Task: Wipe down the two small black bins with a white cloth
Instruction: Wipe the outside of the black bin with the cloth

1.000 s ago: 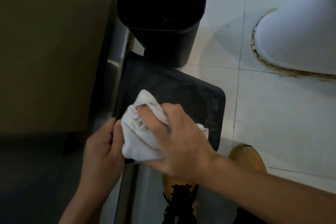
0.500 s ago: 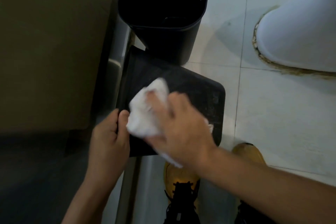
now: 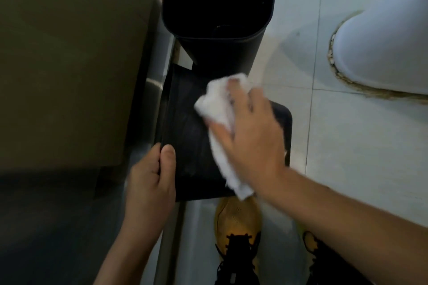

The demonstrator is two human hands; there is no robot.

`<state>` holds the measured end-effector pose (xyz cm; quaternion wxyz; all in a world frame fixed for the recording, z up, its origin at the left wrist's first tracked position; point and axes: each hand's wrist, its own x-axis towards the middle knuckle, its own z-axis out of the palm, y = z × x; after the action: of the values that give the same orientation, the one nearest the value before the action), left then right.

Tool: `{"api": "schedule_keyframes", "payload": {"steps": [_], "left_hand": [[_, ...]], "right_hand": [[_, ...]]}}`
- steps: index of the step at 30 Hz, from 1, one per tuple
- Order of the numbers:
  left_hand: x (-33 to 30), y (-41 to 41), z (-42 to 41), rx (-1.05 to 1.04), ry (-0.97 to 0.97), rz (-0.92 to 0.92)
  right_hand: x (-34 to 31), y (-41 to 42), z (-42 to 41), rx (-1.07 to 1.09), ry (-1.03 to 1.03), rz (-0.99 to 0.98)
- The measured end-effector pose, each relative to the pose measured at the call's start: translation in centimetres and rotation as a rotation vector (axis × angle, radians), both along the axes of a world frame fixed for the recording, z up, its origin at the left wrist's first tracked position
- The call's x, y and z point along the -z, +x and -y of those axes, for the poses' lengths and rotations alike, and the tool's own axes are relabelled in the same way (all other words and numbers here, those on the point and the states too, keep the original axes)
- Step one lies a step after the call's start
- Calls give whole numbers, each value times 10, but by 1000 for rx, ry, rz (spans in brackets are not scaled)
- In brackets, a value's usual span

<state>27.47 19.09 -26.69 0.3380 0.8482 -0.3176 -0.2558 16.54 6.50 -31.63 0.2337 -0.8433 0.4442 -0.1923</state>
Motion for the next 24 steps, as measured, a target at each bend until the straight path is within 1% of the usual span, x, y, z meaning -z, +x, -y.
{"api": "schedule_keyframes", "payload": {"steps": [3,6,9,11,13,15,18,20,22,24], "left_hand": [[4,3,-6,-5,26,-67],[3,-2,-10,-20,1,-25],[3,-5,-12,-2,-9,48],[2,-7,-11,2,0,70],[1,-9,-10,-15,-4,68],[-1,-10,-7,-38,7,36],[-6,-10,-4,-53,11,-32],[-8,-11,-2,-33,-10,-74],[-8,-9,0,-8,-47,-106],[-5,-7,1,24,-56,-73]], "right_hand": [[-2,-5,-46,-204,-61,78],[-5,-4,-44,-258,-121,116],[-15,14,-15,-159,-128,42],[-17,24,6,-63,-76,12],[-10,20,20,12,-8,22],[5,-2,22,68,27,10],[24,-40,13,118,72,-38],[29,-51,7,154,96,-81],[25,-47,0,162,109,-86],[10,-32,-12,94,73,-69]]}}
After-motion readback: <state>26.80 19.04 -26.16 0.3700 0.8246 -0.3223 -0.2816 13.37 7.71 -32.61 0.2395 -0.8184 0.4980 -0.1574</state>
